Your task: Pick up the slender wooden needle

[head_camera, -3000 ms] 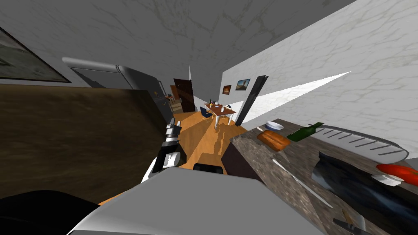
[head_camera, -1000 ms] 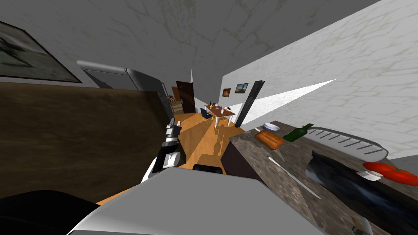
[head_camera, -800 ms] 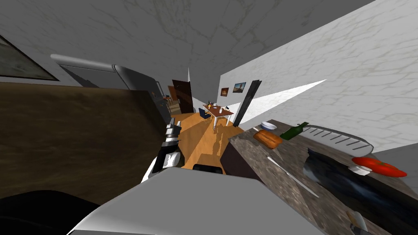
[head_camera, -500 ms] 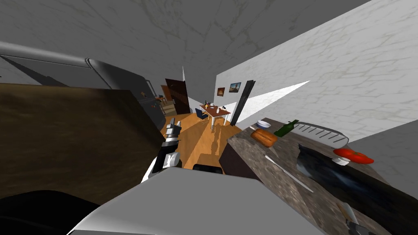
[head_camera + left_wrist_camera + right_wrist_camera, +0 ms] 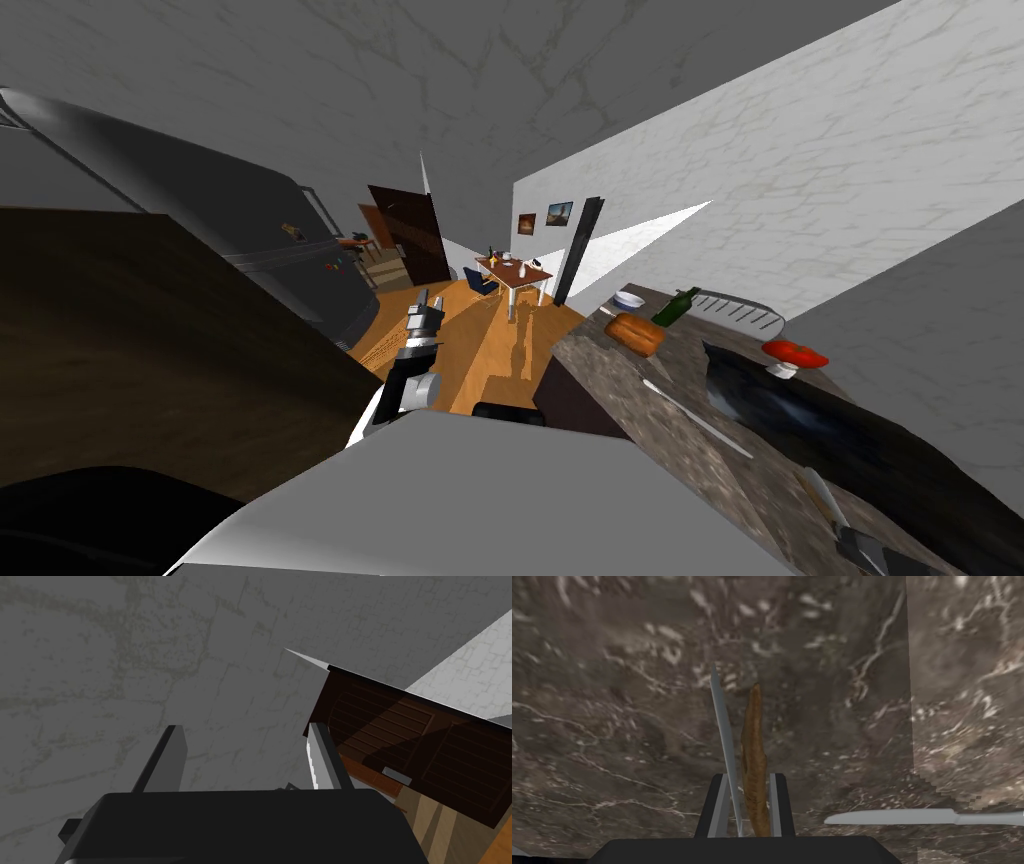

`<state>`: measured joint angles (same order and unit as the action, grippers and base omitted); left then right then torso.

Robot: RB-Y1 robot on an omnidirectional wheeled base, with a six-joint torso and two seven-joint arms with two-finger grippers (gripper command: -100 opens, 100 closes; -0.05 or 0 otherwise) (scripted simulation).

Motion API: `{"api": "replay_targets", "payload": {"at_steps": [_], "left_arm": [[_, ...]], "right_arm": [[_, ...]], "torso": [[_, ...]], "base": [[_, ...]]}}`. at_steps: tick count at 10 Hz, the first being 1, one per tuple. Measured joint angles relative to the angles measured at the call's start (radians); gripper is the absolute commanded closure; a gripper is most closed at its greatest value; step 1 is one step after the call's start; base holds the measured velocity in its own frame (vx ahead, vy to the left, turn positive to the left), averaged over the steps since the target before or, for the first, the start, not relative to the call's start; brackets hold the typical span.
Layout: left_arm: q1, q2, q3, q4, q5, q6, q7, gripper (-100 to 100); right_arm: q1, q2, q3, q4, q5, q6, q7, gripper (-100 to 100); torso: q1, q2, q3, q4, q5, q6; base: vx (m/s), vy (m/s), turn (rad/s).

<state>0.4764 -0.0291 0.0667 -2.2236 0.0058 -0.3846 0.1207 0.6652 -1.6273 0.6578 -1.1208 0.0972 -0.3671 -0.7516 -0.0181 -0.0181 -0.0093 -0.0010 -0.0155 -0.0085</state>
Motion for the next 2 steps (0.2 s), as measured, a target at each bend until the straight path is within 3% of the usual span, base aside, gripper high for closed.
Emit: {"api": "replay_targets", "payload": {"at_steps": [1,2], "left_arm": [[0.0,0.0,0.0,0.0,0.0,0.0,0.0,0],[0.0,0.0,0.0,0.0,0.0,0.0,0.0,0]], "right_arm": [[0.006,-0.002,-0.008,-0.003,-0.004,-0.003,0.02,100],[0.007,-0.001,-0.008,-0.004,-0.004,-0.004,0.024,0]], "torso": [[-0.001,0.001,0.0,0.0,0.0,-0.001],[-0.002,0.004,0.002,0.0,0.0,-0.001]], "base": [[0.037,0.007,-0.019],[0.007,0.003,0.006]]}}
